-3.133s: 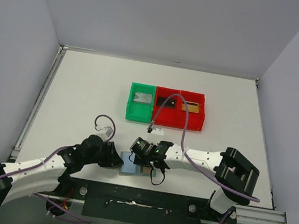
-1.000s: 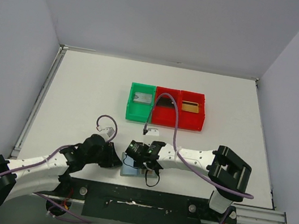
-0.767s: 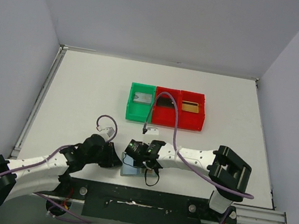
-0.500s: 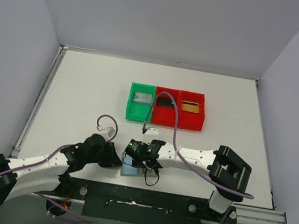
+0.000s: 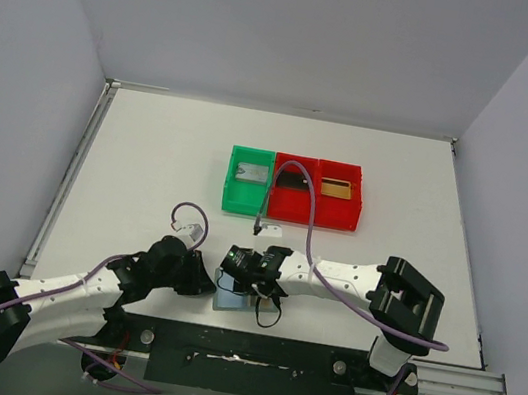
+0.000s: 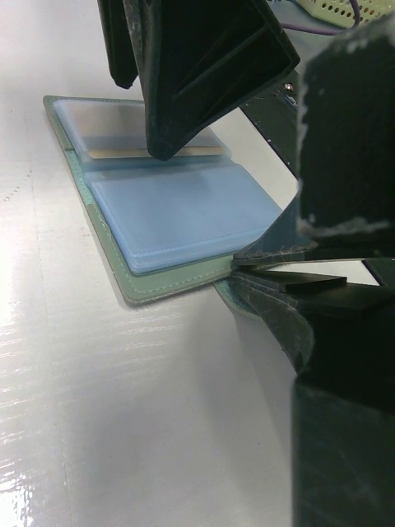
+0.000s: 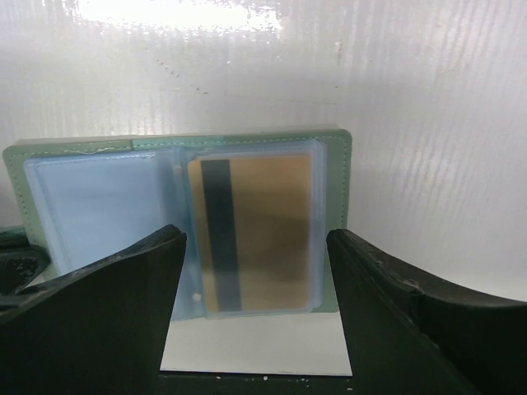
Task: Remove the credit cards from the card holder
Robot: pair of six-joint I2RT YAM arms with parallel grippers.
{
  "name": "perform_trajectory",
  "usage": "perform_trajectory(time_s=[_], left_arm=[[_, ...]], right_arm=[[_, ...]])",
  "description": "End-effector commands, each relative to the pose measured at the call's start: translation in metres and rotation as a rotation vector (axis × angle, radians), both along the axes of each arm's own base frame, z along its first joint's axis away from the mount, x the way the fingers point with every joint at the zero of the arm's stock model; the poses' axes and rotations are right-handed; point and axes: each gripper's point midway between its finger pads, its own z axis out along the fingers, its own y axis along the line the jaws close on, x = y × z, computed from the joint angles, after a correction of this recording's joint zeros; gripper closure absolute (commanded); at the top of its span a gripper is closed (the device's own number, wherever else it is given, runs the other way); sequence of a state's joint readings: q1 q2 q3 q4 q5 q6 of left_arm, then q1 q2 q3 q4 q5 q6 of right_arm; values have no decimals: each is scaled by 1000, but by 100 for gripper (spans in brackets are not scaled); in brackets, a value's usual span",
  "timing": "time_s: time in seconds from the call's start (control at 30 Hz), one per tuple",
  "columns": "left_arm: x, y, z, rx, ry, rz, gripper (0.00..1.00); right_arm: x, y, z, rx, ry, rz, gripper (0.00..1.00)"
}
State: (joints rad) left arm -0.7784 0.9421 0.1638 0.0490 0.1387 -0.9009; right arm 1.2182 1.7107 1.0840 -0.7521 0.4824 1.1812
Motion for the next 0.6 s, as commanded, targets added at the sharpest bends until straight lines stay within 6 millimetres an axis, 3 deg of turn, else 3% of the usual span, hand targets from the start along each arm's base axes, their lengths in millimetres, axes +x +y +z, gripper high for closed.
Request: perform_trajectory(time_s=[0.0, 0.27, 0.57], left_arm=[[-1, -3, 3, 14, -4, -32, 92], [-1, -4, 3, 15, -2, -37, 92], [-1, -4, 2, 16, -2, -41, 92]], right_arm=[[4, 19, 5, 73, -12, 28, 30], [2, 19, -8, 30, 18, 33, 35], [8, 23, 27, 76, -50, 52, 25]])
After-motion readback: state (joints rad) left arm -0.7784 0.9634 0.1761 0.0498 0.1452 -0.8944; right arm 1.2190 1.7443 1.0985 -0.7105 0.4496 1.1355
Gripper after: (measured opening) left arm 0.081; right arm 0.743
